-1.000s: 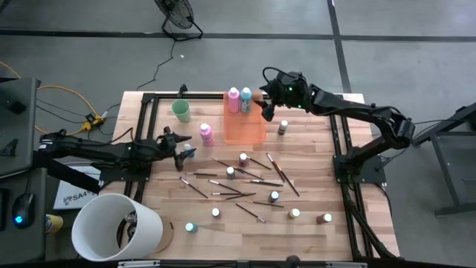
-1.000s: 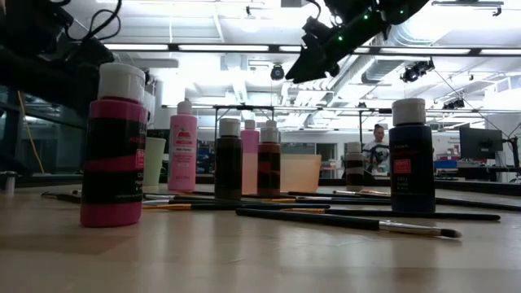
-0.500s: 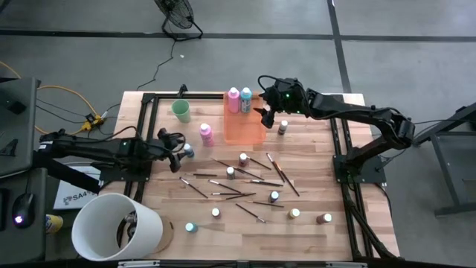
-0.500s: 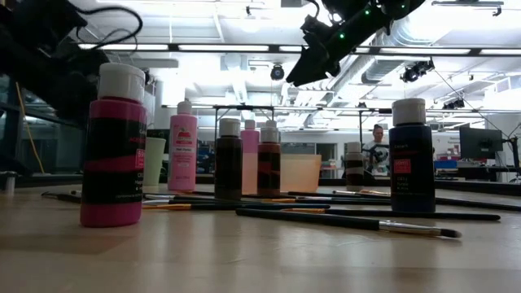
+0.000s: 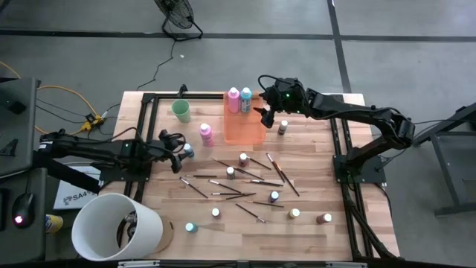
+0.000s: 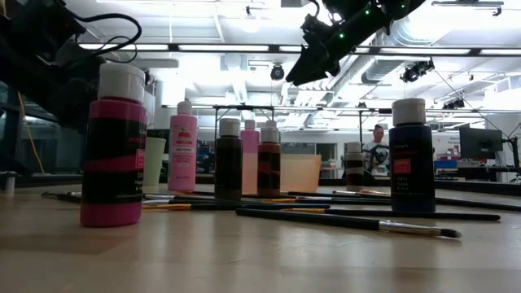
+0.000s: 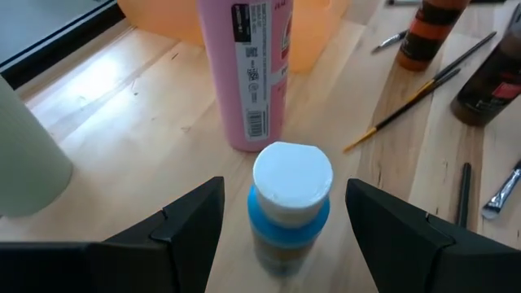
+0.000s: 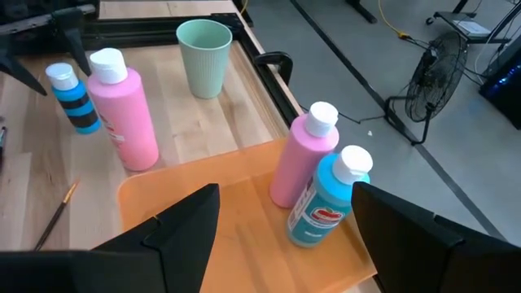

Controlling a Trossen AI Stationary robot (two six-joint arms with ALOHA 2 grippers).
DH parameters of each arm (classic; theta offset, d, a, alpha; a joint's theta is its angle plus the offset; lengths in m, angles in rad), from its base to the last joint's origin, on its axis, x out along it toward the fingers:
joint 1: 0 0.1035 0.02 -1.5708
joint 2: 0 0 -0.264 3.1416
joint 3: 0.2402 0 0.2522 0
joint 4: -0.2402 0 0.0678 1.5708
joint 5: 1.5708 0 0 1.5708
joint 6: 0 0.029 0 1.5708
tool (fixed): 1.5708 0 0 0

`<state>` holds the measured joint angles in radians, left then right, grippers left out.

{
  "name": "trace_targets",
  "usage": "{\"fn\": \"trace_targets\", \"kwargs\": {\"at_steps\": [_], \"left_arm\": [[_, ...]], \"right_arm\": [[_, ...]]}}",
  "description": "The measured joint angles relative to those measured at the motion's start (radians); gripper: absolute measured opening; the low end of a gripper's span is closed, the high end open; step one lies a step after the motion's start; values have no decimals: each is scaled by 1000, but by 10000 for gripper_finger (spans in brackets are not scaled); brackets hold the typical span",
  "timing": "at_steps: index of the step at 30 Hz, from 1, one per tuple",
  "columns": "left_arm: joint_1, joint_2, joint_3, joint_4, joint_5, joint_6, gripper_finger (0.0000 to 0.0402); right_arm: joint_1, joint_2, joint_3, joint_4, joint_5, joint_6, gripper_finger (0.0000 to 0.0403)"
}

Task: Pick & Place Paint Supplies
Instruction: Put the blue paint bottle into the orange bin

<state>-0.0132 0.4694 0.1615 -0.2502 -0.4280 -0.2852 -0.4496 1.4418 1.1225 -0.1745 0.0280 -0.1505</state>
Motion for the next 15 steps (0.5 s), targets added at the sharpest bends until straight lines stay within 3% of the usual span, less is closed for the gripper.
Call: {"fn": "trace_targets", "kwargs": {"at_steps": [8, 15], "left_arm": [[0, 0, -9, 31, -8, 3, 248], [0, 0, -9, 31, -9, 3, 180]], "right_arm": [[0, 0, 0, 7, 0, 0, 274], [0, 0, 0, 7, 0, 0, 274]]}}
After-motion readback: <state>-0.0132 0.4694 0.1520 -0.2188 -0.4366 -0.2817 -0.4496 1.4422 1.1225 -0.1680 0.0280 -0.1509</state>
